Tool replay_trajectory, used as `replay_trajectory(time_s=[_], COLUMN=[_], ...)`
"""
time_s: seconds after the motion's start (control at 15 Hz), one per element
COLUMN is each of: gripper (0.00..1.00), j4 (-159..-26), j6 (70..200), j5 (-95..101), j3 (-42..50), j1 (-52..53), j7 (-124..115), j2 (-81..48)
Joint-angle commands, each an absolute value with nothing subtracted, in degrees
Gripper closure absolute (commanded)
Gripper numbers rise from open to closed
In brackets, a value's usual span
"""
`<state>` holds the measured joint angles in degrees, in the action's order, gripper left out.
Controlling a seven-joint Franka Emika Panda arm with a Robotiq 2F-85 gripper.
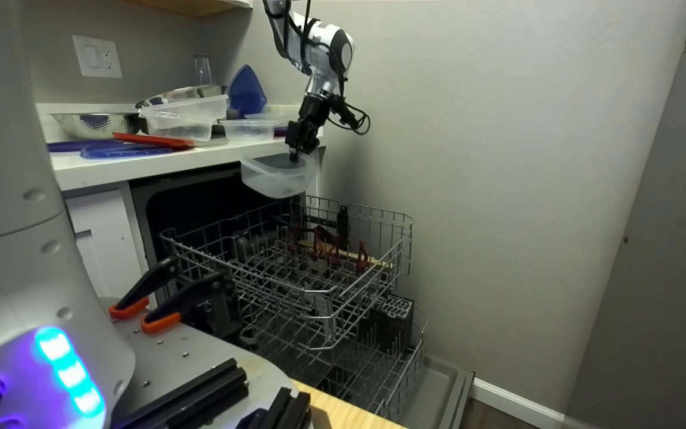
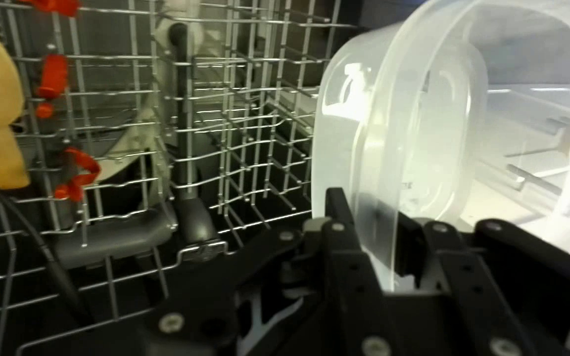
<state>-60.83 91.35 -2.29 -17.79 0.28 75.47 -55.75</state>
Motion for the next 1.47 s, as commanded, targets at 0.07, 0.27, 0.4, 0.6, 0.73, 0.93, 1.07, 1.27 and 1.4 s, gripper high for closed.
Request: replay_trajectory(time_s=[0.07, 0.27, 0.4, 0.6, 0.73, 0.93, 1.07, 1.27, 1.4], gripper=[0.96, 0.96, 0.96, 0.96, 0.96, 0.96, 0.96, 0.96, 0.96], j4=[-59.6, -55.3, -52.1, -48.9, -46.9, -43.5, -41.0, -36.6, -33.5], j6=[75.8, 69.7, 66.7, 63.6, 61.0, 55.6, 53.1, 51.6, 51.9], j5=[-5.6, -7.6, -8.9, -8.9, -9.0, -8.6, -8.4, -7.5, -7.2], j3=[-16.7, -17.3, -17.8, -20.7, -21.8, -22.8, -23.1, -23.3, -23.4], j1=[1.6, 3.2, 4.9, 5.8, 6.5, 7.5, 8.1, 9.3, 10.3], j7=[73.1, 74.4, 75.0, 75.3, 75.2, 74.6, 74.1, 74.3, 74.5], j2=[-51.2, -51.9, -53.0, -54.1, -54.5, -55.2, -55.3, -54.8, -54.6])
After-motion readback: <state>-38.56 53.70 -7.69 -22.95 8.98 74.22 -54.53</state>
